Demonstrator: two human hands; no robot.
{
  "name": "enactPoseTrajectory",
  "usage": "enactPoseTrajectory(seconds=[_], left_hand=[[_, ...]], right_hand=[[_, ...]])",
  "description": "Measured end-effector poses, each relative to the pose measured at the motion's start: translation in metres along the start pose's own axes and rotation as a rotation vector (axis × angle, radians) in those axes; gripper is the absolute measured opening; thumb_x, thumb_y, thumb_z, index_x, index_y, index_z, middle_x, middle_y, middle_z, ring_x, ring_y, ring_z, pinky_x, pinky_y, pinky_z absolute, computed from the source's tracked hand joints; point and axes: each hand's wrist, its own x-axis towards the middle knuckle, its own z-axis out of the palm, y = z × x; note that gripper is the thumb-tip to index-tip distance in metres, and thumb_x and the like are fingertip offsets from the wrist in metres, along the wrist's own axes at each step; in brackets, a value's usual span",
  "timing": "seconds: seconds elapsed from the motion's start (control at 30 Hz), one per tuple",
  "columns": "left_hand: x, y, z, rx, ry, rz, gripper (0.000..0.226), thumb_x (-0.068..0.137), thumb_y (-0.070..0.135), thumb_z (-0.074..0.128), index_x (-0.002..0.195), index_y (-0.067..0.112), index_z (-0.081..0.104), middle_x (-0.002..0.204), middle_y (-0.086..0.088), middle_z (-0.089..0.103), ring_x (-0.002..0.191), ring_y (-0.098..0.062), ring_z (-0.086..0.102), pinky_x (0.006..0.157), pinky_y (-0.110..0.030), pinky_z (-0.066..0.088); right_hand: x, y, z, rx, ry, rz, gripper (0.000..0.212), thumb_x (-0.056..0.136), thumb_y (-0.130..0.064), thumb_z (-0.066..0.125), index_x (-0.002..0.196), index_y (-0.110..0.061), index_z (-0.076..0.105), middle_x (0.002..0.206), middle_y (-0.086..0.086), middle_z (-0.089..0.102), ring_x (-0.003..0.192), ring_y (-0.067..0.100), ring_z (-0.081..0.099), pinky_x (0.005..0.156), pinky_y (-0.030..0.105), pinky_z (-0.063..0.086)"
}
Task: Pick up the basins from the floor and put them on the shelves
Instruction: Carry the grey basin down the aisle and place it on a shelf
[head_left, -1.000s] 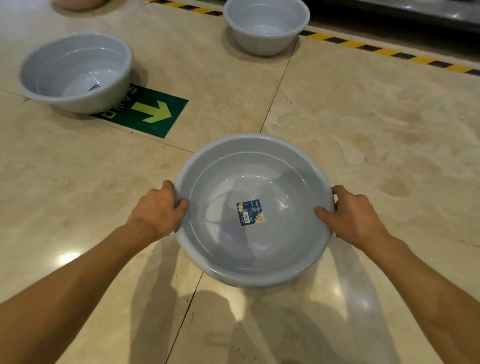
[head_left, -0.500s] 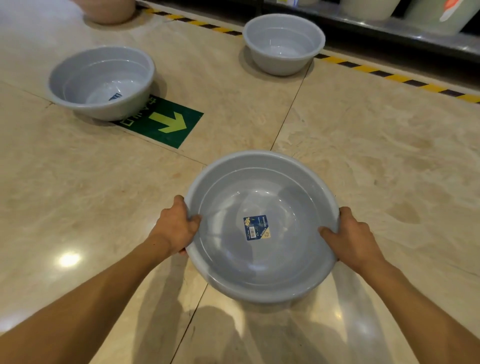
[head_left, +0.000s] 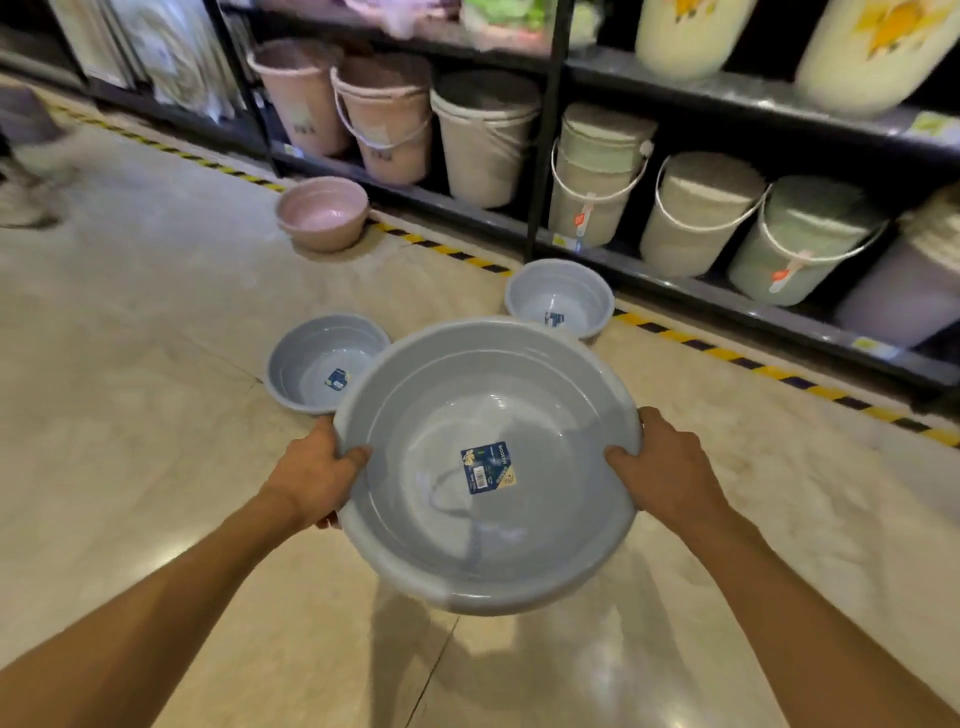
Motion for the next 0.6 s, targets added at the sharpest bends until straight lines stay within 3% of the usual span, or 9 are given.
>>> enactPoseTrajectory(seconds=[0.13, 0.27, 0.37, 0.47, 0.6], left_hand=[[-0.083, 0.101, -0.148, -0.012, 0.050, 0.008, 0.027, 0.099, 0.030, 0.054, 0.112, 0.011, 0.039, 0.078, -0.013, 0.064, 0.038, -0.019, 0.063, 0.033, -0.026, 0.047], [-0.145, 0.180, -0.269, -0.021, 0.137, -0.021, 0.025, 0.100, 0.027, 0.054, 0.111, 0.009, 0.041, 0.081, -0.012, 0.062, 0.043, -0.022, 0.063, 0.031, -0.024, 0.045], [-0.174, 0.219, -0.332, 0.009, 0.238, -0.030, 0.024, 0.098, 0.026, 0.055, 0.106, 0.006, 0.043, 0.076, -0.014, 0.059, 0.034, -0.020, 0.059, 0.027, -0.022, 0.040], [-0.196, 0.244, -0.374, 0.052, 0.326, -0.023, 0.025, 0.097, 0.027, 0.055, 0.102, 0.005, 0.045, 0.074, -0.014, 0.060, 0.034, -0.022, 0.059, 0.032, -0.028, 0.041], [-0.218, 0.255, -0.400, -0.005, 0.369, -0.020, 0.022, 0.094, 0.022, 0.053, 0.105, 0.004, 0.048, 0.070, -0.015, 0.063, 0.036, -0.022, 0.055, 0.032, -0.026, 0.040]], right_hand=[[-0.035, -0.127, -0.152, -0.074, -0.025, -0.038, 0.030, 0.090, -0.035, 0.058, 0.114, -0.019, 0.050, 0.095, 0.010, 0.063, 0.078, 0.030, 0.063, 0.070, 0.046, 0.058], [-0.066, -0.228, -0.260, -0.021, -0.039, -0.096, 0.029, 0.084, -0.032, 0.063, 0.109, -0.021, 0.052, 0.096, 0.012, 0.063, 0.078, 0.029, 0.063, 0.063, 0.045, 0.060], [-0.078, -0.280, -0.312, -0.017, -0.012, -0.194, 0.016, 0.082, -0.032, 0.063, 0.092, -0.033, 0.051, 0.098, 0.008, 0.065, 0.070, 0.020, 0.060, 0.056, 0.039, 0.056], [-0.081, -0.315, -0.343, 0.041, 0.026, -0.247, 0.026, 0.081, -0.032, 0.063, 0.106, -0.026, 0.057, 0.098, 0.007, 0.066, 0.080, 0.028, 0.064, 0.064, 0.042, 0.059], [-0.075, -0.345, -0.362, 0.050, 0.008, -0.305, 0.023, 0.081, -0.033, 0.062, 0.101, -0.025, 0.054, 0.091, 0.003, 0.065, 0.065, 0.018, 0.064, 0.035, 0.021, 0.044]])
